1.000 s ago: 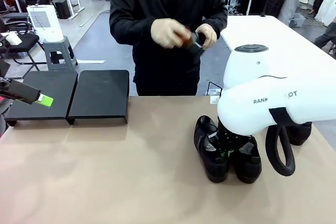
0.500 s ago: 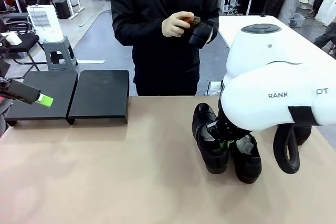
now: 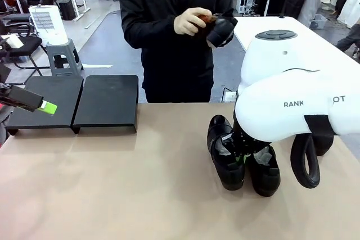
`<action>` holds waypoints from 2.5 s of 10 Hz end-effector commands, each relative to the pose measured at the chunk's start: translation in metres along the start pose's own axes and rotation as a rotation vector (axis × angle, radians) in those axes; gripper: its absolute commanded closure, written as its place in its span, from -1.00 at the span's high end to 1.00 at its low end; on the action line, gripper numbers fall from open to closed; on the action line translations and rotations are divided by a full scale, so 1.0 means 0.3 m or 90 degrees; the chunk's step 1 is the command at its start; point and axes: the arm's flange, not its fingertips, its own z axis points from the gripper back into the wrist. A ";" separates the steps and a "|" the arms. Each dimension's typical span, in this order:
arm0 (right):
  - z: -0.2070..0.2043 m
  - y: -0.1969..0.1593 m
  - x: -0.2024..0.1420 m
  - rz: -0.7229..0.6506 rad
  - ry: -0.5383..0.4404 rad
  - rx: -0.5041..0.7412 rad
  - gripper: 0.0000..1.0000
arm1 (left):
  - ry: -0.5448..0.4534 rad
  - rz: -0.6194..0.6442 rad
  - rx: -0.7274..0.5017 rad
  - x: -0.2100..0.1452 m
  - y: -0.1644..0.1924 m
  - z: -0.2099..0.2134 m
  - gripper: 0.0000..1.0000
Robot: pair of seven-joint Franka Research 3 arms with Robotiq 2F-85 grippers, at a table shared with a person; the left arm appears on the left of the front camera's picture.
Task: Organize the shoes by placing them on the stand.
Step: Pick up one Shoe and place it in the middle of the table.
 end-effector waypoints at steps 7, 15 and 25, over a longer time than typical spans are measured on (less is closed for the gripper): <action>0.072 0.602 -0.114 0.002 -0.070 0.123 -1.00 | -0.006 -0.005 -0.012 0.000 0.007 -0.001 1.00; -0.120 0.725 -0.116 0.021 -0.006 0.151 -0.05 | -0.006 -0.005 -0.012 0.000 0.007 -0.001 1.00; -0.042 0.669 -0.116 -0.011 -0.006 0.179 1.00 | -0.006 -0.005 -0.012 0.000 0.007 -0.001 1.00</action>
